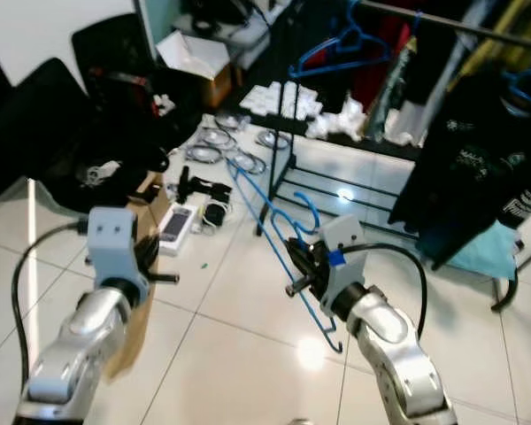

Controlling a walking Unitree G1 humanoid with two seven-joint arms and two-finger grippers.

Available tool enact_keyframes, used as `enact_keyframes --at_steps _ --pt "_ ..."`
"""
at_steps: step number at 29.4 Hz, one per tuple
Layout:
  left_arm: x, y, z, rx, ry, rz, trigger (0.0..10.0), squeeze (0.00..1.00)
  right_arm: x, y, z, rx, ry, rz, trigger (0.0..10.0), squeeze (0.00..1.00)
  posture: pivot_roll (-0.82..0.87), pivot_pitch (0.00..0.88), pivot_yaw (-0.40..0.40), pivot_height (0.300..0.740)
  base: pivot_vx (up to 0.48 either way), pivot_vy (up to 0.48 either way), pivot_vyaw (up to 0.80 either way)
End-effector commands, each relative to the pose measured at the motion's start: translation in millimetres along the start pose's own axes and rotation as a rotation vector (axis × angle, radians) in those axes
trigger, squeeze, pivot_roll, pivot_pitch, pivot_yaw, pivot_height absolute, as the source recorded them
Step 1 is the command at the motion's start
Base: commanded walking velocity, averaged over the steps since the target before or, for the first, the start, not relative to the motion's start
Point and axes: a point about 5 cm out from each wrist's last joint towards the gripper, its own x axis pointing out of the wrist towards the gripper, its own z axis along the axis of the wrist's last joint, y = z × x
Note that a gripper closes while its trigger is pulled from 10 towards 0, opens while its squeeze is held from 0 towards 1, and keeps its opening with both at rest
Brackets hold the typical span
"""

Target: Hang hanger

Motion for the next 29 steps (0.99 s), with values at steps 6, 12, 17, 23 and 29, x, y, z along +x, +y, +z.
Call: enact_keyframes --at_steps 6,12,17,23,29 --pt "5.7 3.6 -3.2 -0.072 0.052 0.012 10.0 0.0 0.4 8.8 -0.3 0.006 0.01 0.038 10.0 0.0 -0.07 0.157 -0.019 0.74 0.0 0.0 -0.53" --pt "25.3 27.3 9.9 -0.177 0.074 0.166 10.0 0.0 -4.4 9.9 4.9 -0.014 0.019 0.11 10.0 0.0 -0.08 0.152 -0.013 0.74 0.0 0.0 0.0" --pt "35.1 31.8 17.9 -0.201 0.08 0.207 10.0 0.0 -9.0 9.6 6.2 -0.024 0.037 0.154 10.0 0.0 -0.08 0.149 -0.005 0.74 0.0 0.0 0.0" --pt "44.5 18.0 26.0 -0.37 0.11 0.204 10.0 0.0 -19.5 12.0 9.9 -0.05 0.063 0.242 10.0 0.0 -0.09 0.142 0.001 0.74 0.0 0.0 0.0" --pt "45.6 5.1 29.8 -0.491 0.154 0.173 10.0 0.0 -20.0 16.2 14.1 -0.061 0.069 0.3 10.0 0.0 -0.08 0.142 -0.002 0.74 0.0 0.0 0.0"
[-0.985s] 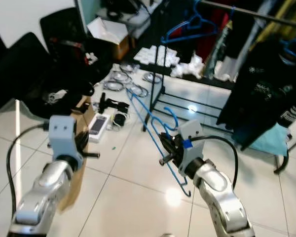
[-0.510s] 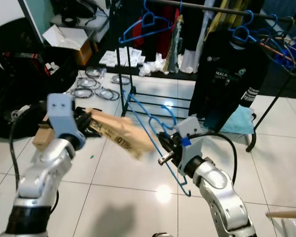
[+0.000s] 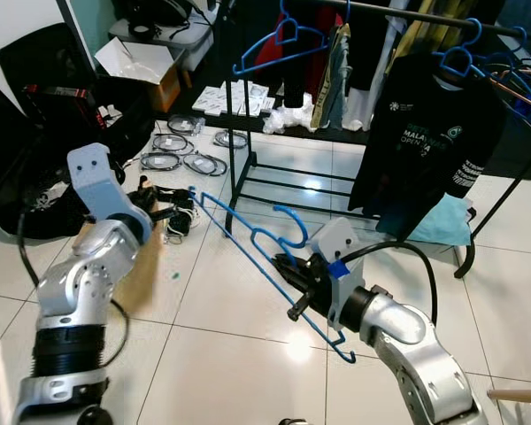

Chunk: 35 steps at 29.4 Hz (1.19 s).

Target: Hang hanger

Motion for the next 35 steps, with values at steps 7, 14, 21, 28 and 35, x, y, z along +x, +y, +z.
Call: enact_keyframes --at_steps 7,14,21,28,35 --pt "-0.2 4.0 11.1 -0.044 -0.035 0.053 10.0 0.0 3.7 9.3 5.0 -0.008 0.016 0.084 10.0 0.0 -0.08 0.148 -0.008 0.74 0.0 0.0 0.0" --pt "0.9 10.8 19.0 -0.104 -0.057 0.125 10.0 0.0 3.0 11.3 5.2 -0.017 0.037 0.104 10.0 0.0 -0.08 0.154 -0.005 0.74 0.0 0.0 0.0" --pt "0.1 -6.3 20.6 -0.181 -0.04 0.1 10.0 0.0 0.3 16.1 3.2 -0.047 0.099 0.155 10.0 0.0 -0.08 0.155 -0.003 0.74 0.0 0.0 0.0" --pt "-2.7 -16.7 16.9 -0.209 -0.021 0.095 10.0 0.0 4.0 19.5 7.2 -0.06 0.116 0.197 10.0 0.0 -0.07 0.153 -0.002 0.74 0.0 0.0 0.0" --pt "-2.2 -14.1 20.1 -0.22 -0.028 0.138 10.0 0.0 10.6 19.6 14.3 -0.063 0.081 0.189 10.0 0.0 -0.07 0.15 -0.006 0.74 0.0 0.0 0.0"
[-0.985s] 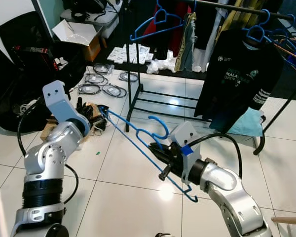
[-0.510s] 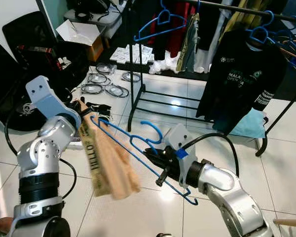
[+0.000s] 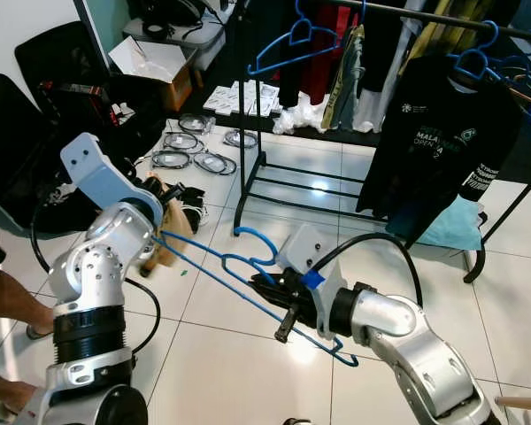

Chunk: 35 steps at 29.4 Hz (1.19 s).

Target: Hang hanger

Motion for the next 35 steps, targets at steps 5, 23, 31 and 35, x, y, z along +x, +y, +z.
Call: enact_keyframes --at_steps 5,23,31,35 --pt "-0.3 -0.9 4.3 -0.017 -0.006 0.023 10.0 0.0 3.6 0.1 7.2 0.011 -0.037 -0.012 10.0 0.0 -0.07 0.151 -0.005 0.74 0.0 0.0 0.0" --pt "-6.3 -8.4 4.3 -0.062 0.015 0.003 10.0 0.0 3.3 -12.8 8.8 0.007 -0.008 -0.093 10.0 0.0 -0.07 0.153 -0.013 0.74 0.0 0.0 0.0" --pt "-6.2 -9.7 5.1 -0.066 0.015 -0.003 10.0 0.0 2.0 -16.4 1.6 0.007 0.061 -0.115 10.0 0.0 -0.07 0.148 -0.014 0.74 0.0 0.0 0.0" --pt "-6.8 -10.8 5.3 -0.069 0.016 -0.007 10.0 0.0 0.5 -18.7 -5.9 0.01 0.125 -0.126 10.0 0.0 -0.07 0.145 -0.014 0.74 0.0 0.0 0.0"
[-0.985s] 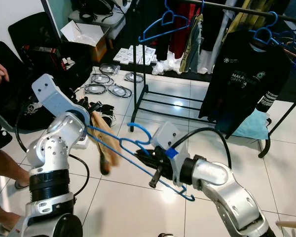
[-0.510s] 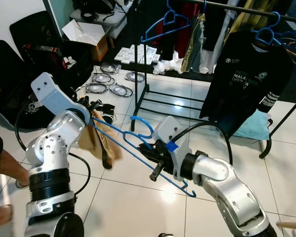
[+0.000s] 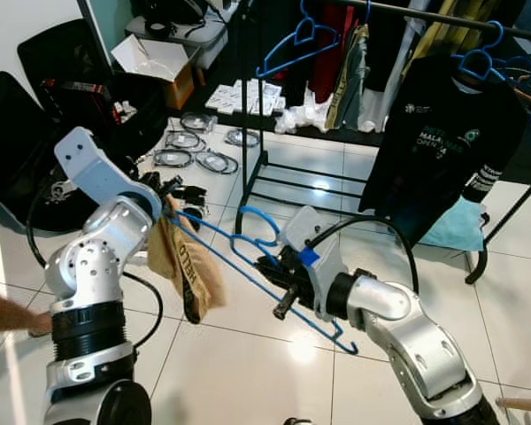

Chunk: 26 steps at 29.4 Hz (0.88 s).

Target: Hang hanger

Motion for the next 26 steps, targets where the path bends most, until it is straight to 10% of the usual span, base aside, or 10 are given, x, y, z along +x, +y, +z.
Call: enact_keyframes --at_steps 1,26 --pt "-2.2 -2.2 -0.7 -0.023 0.008 -0.005 10.0 0.0 1.0 0.2 -3.4 0.0 0.029 0.0 10.0 0.0 -0.07 0.145 -0.014 0.74 0.0 0.0 0.0" --pt "-3.8 -5.9 -0.6 -0.031 0.017 -0.025 10.0 0.0 3.2 -4.0 7.3 0.038 -0.013 -0.028 10.0 0.0 -0.06 0.151 -0.014 0.74 0.0 0.0 0.0"
